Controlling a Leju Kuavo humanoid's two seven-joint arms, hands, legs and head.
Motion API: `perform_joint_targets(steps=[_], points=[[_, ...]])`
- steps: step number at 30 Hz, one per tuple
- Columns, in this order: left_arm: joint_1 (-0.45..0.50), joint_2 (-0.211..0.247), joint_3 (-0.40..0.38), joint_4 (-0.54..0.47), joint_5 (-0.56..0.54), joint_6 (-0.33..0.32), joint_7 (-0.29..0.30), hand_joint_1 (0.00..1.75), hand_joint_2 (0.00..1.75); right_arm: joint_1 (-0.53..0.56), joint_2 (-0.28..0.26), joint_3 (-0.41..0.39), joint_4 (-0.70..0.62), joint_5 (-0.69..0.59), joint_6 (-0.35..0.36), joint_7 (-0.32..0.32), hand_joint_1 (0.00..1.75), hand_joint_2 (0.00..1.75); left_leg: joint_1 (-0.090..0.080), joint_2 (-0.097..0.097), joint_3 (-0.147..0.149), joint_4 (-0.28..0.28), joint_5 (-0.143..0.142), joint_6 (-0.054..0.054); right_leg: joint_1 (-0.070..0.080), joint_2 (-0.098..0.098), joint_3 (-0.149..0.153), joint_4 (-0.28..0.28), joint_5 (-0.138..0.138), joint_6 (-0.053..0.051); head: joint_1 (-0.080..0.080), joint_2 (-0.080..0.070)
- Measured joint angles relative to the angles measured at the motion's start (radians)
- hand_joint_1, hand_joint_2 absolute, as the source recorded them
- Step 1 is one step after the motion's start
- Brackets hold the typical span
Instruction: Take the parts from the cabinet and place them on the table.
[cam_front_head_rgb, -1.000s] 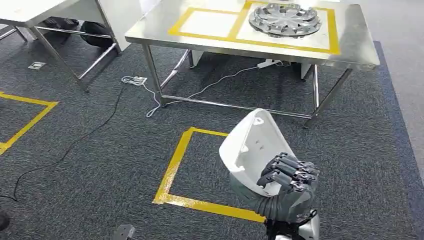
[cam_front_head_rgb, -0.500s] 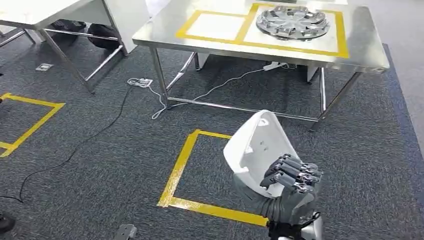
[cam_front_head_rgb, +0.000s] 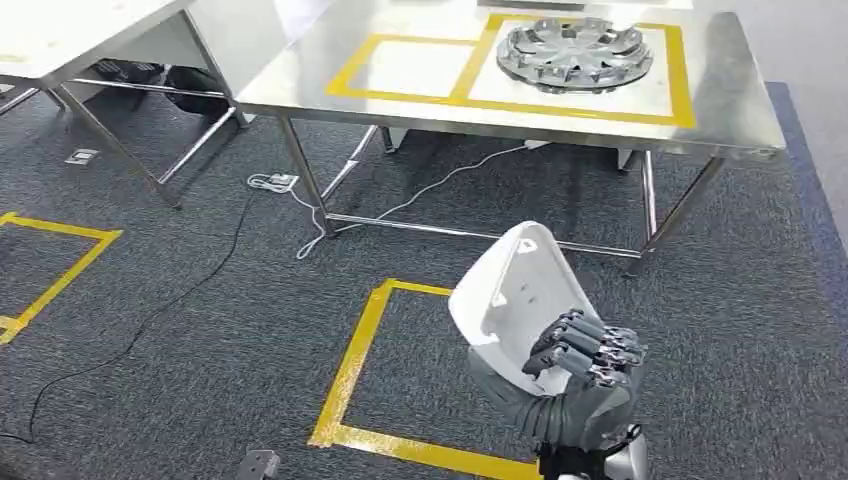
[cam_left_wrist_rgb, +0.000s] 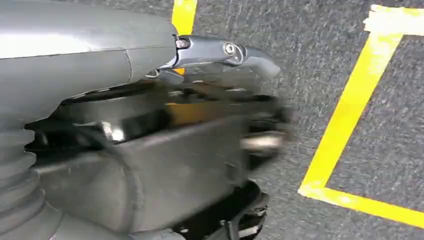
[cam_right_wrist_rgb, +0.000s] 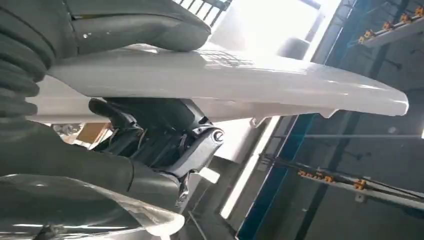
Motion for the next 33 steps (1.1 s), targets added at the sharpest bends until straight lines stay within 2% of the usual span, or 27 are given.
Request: perform_joint_targets(steps=[1,2,3,4,5,6,7,8,9,11,12,13,15,16,17,18,19,20,21,22,23,24,25,26,30,31,33], points=[[0.001,0.000,0.000,0.000,0.000,0.000,0.000,0.00,1.75,0.000,0.000,0.000,0.000,0.000,0.000,0.000,1.75,1.75,0.003,0.000,-0.023,-0.017,-0.042,-0.004,-0.003,0.003,0.027,-0.004,-0.018,0.003,-0.001,0.000],[0.001,0.001,0.000,0.000,0.000,0.000,0.000,0.00,1.75,0.000,0.000,0.000,0.000,0.000,0.000,0.000,1.75,1.75,0.005,0.001,-0.031,-0.057,-0.043,-0.007,-0.007,0.004,0.044,-0.009,-0.036,0.006,0.000,0.000],[0.002,0.003,0.000,0.000,0.000,0.000,0.000,0.00,1.75,0.000,0.000,0.000,0.000,0.000,0.000,0.000,1.75,1.75,0.007,0.004,-0.031,-0.118,0.010,-0.010,-0.012,0.004,0.076,-0.013,-0.056,0.010,0.000,0.000],[0.005,0.003,0.000,0.000,0.000,0.000,0.000,0.00,1.75,-0.001,0.000,0.000,0.000,0.000,0.000,0.000,1.75,1.75,0.010,0.011,-0.027,-0.186,0.123,-0.011,-0.015,0.001,0.102,-0.020,-0.077,0.017,-0.002,0.000],[0.008,-0.001,0.000,-0.001,0.000,0.000,0.000,0.00,1.75,-0.001,0.000,0.000,0.000,-0.001,0.000,0.000,1.75,1.75,0.011,0.026,-0.031,-0.250,0.269,-0.012,-0.011,0.003,0.129,-0.021,-0.096,0.023,-0.009,0.000],[0.007,0.001,0.000,-0.001,0.000,-0.001,0.002,0.00,1.75,0.002,0.000,-0.001,0.000,-0.001,0.000,0.001,1.75,1.75,0.009,0.041,-0.019,-0.241,0.277,-0.005,-0.005,0.007,0.147,-0.040,-0.114,0.035,-0.016,0.000],[0.005,0.001,0.000,-0.001,0.000,-0.001,0.002,0.00,1.75,0.001,0.000,0.000,-0.002,0.000,0.000,0.001,1.75,1.75,0.006,0.035,-0.005,-0.239,0.271,0.003,-0.005,0.002,0.176,-0.070,-0.124,0.042,-0.012,0.000],[0.003,0.000,0.000,-0.001,0.000,-0.001,0.000,0.00,1.75,0.000,0.000,0.000,-0.003,0.000,0.000,0.001,1.75,1.75,0.009,0.027,0.004,-0.250,0.260,0.014,-0.004,0.001,0.200,-0.060,-0.095,0.056,-0.013,0.000],[0.001,-0.001,0.000,-0.001,0.000,-0.001,0.000,0.00,1.75,-0.003,0.000,0.000,-0.004,0.000,0.000,0.001,1.75,1.75,0.008,0.022,0.021,-0.252,0.256,0.022,-0.004,0.004,0.180,-0.026,-0.064,0.061,-0.012,0.000],[0.001,0.000,0.000,-0.001,0.000,-0.001,0.001,0.00,1.75,-0.002,0.000,-0.001,-0.004,0.000,0.000,0.001,1.75,1.75,0.008,0.016,0.059,-0.261,0.233,0.042,-0.005,0.004,0.082,0.148,-0.005,0.059,-0.003,0.000],[0.001,0.000,0.000,-0.001,-0.001,-0.001,0.000,0.00,1.75,-0.002,0.000,-0.001,-0.003,-0.001,0.000,0.001,1.75,1.75,0.005,0.015,0.074,-0.263,0.219,0.047,-0.002,0.002,0.020,0.218,-0.016,0.055,-0.001,0.000],[0.002,0.001,0.000,-0.001,-0.005,-0.001,0.001,0.00,1.75,-0.001,0.000,-0.001,-0.003,-0.002,0.000,0.002,1.75,1.75,0.001,0.013,0.096,-0.268,0.204,0.053,0.004,0.001,-0.039,0.265,-0.068,0.049,-0.002,0.000],[0.002,0.000,0.000,-0.001,-0.008,0.000,0.001,0.00,1.75,-0.002,0.000,-0.002,-0.003,-0.003,0.000,0.002,1.75,1.75,-0.010,0.006,0.139,-0.275,0.177,0.062,0.018,0.001,-0.120,0.277,-0.205,0.041,0.003,0.000],[0.002,0.000,0.000,-0.001,-0.009,0.000,0.003,0.00,1.75,-0.002,0.000,-0.002,-0.003,-0.004,0.000,0.002,1.75,1.75,-0.017,0.002,0.159,-0.277,0.165,0.066,0.026,0.001,-0.144,0.260,-0.244,0.033,0.002,0.000],[0.001,0.000,0.000,-0.001,-0.009,0.000,0.005,0.00,1.75,-0.002,0.000,-0.002,-0.003,-0.004,0.000,0.003,1.75,1.75,-0.024,-0.001,0.179,-0.278,0.151,0.069,0.035,0.002,-0.161,0.226,-0.244,0.019,0.003,0.000],[0.001,0.000,0.000,-0.001,-0.009,0.002,0.007,0.00,1.75,-0.002,0.000,-0.002,-0.003,-0.005,0.000,0.003,1.75,1.75,-0.035,-0.003,0.199,-0.279,0.137,0.073,0.049,0.003,-0.170,0.172,-0.192,-0.003,0.003,0.000],[0.001,-0.001,0.000,-0.001,-0.010,0.002,0.009,0.00,1.75,-0.001,0.000,-0.002,-0.003,-0.007,0.000,0.003,1.75,1.75,-0.044,-0.002,0.214,-0.280,0.122,0.077,0.067,0.006,-0.174,0.103,-0.078,-0.039,0.004,0.000],[0.002,-0.011,0.000,-0.003,-0.011,0.002,0.010,0.00,1.75,0.002,0.000,-0.002,-0.004,-0.010,0.000,0.003,1.75,1.75,-0.040,-0.003,0.221,-0.282,0.110,0.082,0.081,0.026,-0.170,0.071,0.075,-0.078,-0.002,0.000],[-0.005,-0.012,0.000,-0.003,-0.011,0.003,0.011,0.00,1.75,0.004,-0.001,-0.003,-0.004,-0.011,0.000,0.003,1.75,1.75,-0.044,-0.020,0.230,-0.279,0.099,0.076,0.090,0.048,-0.169,0.058,0.089,-0.082,-0.020,0.000],[-0.009,-0.020,0.000,-0.004,-0.015,0.002,0.016,0.00,1.75,0.004,-0.001,-0.004,-0.006,-0.010,0.000,0.004,1.75,1.75,-0.043,-0.018,0.232,-0.283,0.090,0.070,0.088,0.049,-0.142,0.047,0.087,-0.073,-0.018,0.000],[-0.011,-0.021,0.000,-0.004,-0.017,0.003,0.016,0.00,1.75,0.001,-0.001,-0.004,-0.010,-0.011,0.000,0.004,1.75,1.75,-0.044,-0.020,0.247,-0.271,0.096,0.071,0.090,0.042,-0.148,0.028,0.091,-0.073,-0.015,0.000],[-0.012,-0.021,0.000,-0.004,-0.018,0.003,0.017,0.00,1.75,-0.002,-0.001,-0.004,-0.010,-0.011,0.000,0.004,1.75,1.75,-0.042,-0.020,0.247,-0.273,0.108,0.067,0.090,0.040,-0.121,0.021,0.097,-0.071,-0.015,0.000],[-0.013,-0.016,-0.001,-0.004,-0.018,0.005,0.020,0.00,1.75,-0.002,-0.001,-0.004,-0.010,-0.012,0.000,0.004,1.75,1.75,-0.044,-0.019,0.243,-0.264,0.102,0.066,0.073,0.035,-0.103,0.002,0.101,-0.064,-0.011,0.000],[-0.016,-0.018,-0.001,-0.004,-0.019,0.006,0.020,0.00,1.75,-0.001,-0.002,-0.005,-0.010,-0.013,0.000,0.004,1.75,1.75,-0.045,-0.015,0.230,-0.233,0.097,0.054,0.070,0.035,-0.090,-0.010,0.101,-0.064,-0.011,0.000],[-0.019,-0.010,-0.001,-0.004,-0.026,0.008,0.023,0.00,1.75,0.000,-0.002,-0.005,-0.009,-0.013,0.000,0.003,1.75,1.75,-0.012,-0.009,0.084,-0.028,-0.009,0.007,0.045,0.029,-0.066,-0.015,0.076,-0.045,-0.011,0.000],[-0.017,-0.008,-0.001,-0.004,-0.027,0.008,0.023,0.00,1.75,0.000,-0.002,-0.005,-0.009,-0.013,0.000,0.003,1.75,1.75,-0.003,-0.008,0.069,-0.032,-0.006,-0.002,0.038,0.030,-0.057,-0.015,0.069,-0.040,-0.011,0.000],[-0.016,-0.006,-0.001,-0.004,-0.027,0.008,0.023,0.00,1.75,0.000,-0.002,-0.005,-0.009,-0.013,0.000,0.003,1.75,1.75,0.013,-0.005,0.087,-0.138,0.085,-0.020,0.025,0.030,-0.033,-0.014,0.050,-0.028,-0.011,0.000]])
